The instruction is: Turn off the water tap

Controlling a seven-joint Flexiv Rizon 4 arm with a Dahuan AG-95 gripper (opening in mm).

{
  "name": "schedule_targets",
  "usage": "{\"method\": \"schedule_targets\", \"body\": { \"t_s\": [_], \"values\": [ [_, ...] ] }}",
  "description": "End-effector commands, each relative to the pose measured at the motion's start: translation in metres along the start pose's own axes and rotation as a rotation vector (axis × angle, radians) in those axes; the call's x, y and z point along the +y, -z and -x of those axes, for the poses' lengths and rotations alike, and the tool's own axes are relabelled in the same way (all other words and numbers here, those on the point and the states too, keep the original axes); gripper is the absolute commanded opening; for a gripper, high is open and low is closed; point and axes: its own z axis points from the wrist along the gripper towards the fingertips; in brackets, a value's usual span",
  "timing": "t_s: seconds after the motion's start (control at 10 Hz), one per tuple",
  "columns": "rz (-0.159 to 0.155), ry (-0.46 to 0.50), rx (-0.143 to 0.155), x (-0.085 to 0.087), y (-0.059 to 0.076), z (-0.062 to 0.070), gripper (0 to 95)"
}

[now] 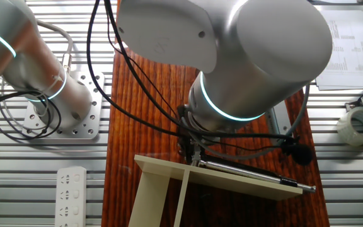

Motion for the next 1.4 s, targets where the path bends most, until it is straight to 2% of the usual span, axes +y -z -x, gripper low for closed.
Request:
{"method": "schedule_targets", "body": {
  "t_s": [0.1,0.8,0.9,1.0,1.2,1.4],
  "values": [
    [-0.002,0.005,0.001,-0.001,-0.001,0.0,0.0],
    [-0.012,0.009,-0.009,0.003,0.002,-0.003,0.0],
    [-0.028,0.0,-0.003,0.004,0.003,-0.004,0.0],
    [-0.059,-0.026,0.006,0.006,0.005,-0.009,0.0],
    [-0.071,-0.038,0.0,0.008,0.008,-0.015,0.0],
    [-0.086,-0.063,-0.025,0.007,0.008,-0.02,0.0]
  ]
}}
